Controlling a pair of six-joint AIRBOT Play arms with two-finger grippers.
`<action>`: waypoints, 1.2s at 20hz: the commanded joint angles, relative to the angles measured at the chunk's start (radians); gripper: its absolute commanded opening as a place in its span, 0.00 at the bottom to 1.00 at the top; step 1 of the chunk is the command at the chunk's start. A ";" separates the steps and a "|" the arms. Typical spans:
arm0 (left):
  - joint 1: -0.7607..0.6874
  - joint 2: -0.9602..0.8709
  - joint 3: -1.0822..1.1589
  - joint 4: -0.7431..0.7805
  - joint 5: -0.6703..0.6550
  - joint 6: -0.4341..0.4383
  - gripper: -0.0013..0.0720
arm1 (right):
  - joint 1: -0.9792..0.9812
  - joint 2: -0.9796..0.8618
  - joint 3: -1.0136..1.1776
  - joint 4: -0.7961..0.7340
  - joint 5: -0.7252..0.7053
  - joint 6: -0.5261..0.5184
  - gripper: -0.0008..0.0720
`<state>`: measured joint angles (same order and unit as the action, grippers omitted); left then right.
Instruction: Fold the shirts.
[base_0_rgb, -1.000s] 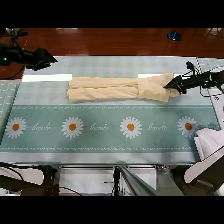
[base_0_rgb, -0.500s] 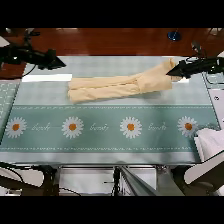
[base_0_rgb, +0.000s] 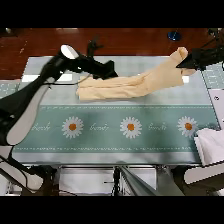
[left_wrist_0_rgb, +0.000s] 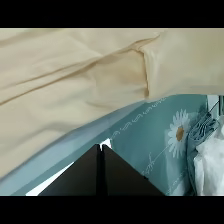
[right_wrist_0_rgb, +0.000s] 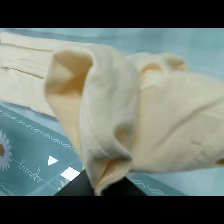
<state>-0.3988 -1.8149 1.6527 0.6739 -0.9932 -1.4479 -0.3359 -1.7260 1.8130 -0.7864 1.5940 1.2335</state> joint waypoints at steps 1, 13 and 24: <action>-0.146 -0.075 0.001 -0.006 0.101 -0.085 0.05 | 0.001 0.036 0.002 -0.008 0.044 0.029 0.05; -0.215 -0.172 0.002 -0.010 0.257 -0.154 0.05 | 0.002 0.043 0.002 -0.008 0.106 0.058 0.05; -0.256 -0.228 0.011 -0.033 0.302 -0.233 0.05 | 0.138 0.124 0.002 -0.009 0.108 0.077 0.05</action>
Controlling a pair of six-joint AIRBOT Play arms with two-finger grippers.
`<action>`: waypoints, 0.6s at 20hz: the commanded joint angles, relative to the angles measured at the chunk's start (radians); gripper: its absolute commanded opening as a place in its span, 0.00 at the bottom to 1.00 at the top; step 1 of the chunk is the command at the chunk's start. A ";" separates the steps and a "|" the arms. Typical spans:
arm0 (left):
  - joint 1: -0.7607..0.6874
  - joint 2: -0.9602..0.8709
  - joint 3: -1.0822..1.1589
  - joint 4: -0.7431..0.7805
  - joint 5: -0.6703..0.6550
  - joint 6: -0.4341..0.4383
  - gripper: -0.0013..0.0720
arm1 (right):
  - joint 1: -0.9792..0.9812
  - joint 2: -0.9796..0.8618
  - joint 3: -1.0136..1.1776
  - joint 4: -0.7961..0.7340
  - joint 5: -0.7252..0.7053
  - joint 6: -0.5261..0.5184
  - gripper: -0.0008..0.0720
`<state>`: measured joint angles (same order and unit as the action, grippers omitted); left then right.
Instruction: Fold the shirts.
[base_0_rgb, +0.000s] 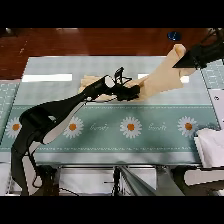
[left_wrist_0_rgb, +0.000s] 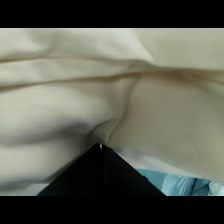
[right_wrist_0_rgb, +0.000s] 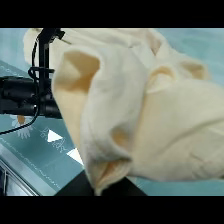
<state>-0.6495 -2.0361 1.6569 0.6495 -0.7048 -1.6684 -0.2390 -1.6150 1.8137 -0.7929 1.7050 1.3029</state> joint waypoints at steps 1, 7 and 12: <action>-0.003 -0.006 0.017 -0.008 0.011 -0.009 0.05 | 0.050 0.013 0.001 -0.002 -0.011 0.012 0.05; 0.172 0.125 0.097 0.029 -0.176 0.143 0.05 | 0.050 0.051 0.001 0.046 -0.064 0.049 0.05; 0.460 0.466 0.097 0.198 -0.333 0.204 0.05 | 0.126 0.084 0.001 0.072 -0.163 0.140 0.05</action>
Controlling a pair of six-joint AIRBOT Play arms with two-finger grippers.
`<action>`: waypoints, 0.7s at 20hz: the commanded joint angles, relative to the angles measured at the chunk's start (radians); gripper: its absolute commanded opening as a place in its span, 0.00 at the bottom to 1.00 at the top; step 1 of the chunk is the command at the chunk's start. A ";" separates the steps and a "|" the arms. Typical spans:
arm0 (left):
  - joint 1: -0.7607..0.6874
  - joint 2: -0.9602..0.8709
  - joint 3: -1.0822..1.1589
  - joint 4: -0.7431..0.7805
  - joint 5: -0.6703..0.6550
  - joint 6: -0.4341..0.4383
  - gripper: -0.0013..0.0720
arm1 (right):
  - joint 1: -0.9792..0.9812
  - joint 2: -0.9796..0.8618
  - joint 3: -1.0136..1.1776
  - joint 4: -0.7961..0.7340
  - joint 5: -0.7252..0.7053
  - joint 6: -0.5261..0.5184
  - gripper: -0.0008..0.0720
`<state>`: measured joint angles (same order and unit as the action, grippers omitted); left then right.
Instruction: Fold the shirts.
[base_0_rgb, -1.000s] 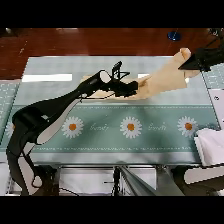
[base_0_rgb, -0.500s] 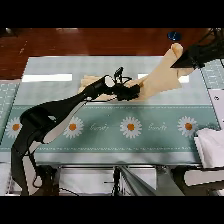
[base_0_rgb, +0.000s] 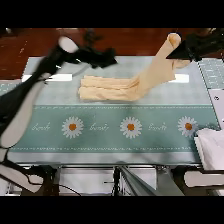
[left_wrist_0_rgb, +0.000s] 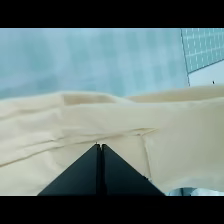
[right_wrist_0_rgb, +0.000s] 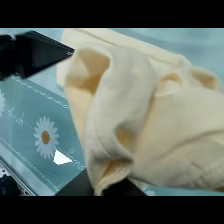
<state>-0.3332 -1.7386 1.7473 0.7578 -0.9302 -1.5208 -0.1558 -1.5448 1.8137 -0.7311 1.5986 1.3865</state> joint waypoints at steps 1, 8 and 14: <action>0.202 0.241 0.006 0.112 -0.138 0.070 0.05 | 0.072 0.013 0.001 -0.016 -0.072 0.074 0.05; 0.525 0.614 0.006 0.119 -0.293 0.189 0.05 | 0.276 -0.042 0.001 -0.245 -0.143 0.207 0.05; 0.640 0.716 0.006 0.119 -0.370 0.212 0.05 | 0.419 -0.151 0.001 -0.247 -0.210 0.278 0.05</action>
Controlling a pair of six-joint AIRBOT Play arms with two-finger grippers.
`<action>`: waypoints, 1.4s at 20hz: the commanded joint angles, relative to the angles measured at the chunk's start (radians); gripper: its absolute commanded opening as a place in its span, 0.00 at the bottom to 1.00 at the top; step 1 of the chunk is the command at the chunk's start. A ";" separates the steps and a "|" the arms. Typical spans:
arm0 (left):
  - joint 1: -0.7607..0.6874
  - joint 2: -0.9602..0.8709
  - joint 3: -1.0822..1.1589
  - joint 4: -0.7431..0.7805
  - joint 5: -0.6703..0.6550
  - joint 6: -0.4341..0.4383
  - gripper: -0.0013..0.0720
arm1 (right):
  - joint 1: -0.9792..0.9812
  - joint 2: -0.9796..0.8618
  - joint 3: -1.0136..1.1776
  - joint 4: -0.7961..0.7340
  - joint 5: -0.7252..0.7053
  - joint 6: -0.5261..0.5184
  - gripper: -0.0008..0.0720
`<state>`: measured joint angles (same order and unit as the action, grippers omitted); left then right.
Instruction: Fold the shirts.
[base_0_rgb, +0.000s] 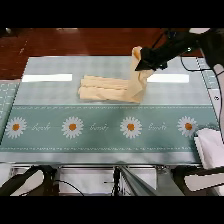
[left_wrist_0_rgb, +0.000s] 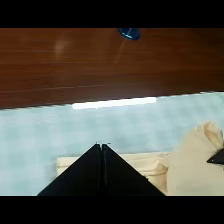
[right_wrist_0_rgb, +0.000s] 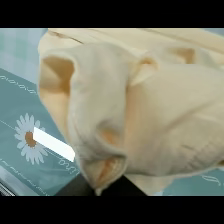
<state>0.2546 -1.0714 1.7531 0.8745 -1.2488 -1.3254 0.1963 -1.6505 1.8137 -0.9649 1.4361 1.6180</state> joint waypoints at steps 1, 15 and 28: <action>0.052 0.049 0.000 0.002 -0.064 0.017 0.05 | 0.090 -0.063 0.001 -0.013 -0.067 0.058 0.05; -0.070 0.042 -0.164 0.002 -0.132 0.035 0.05 | 0.306 -0.296 0.001 0.134 -0.509 0.180 0.05; -0.193 -0.258 -0.731 0.001 0.127 0.137 0.51 | 0.225 -0.235 0.001 0.679 -0.697 -0.233 0.60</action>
<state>0.0704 -1.1995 1.0367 0.8764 -1.1217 -1.2034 0.4675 -1.9179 1.8137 -0.3500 0.6945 1.4696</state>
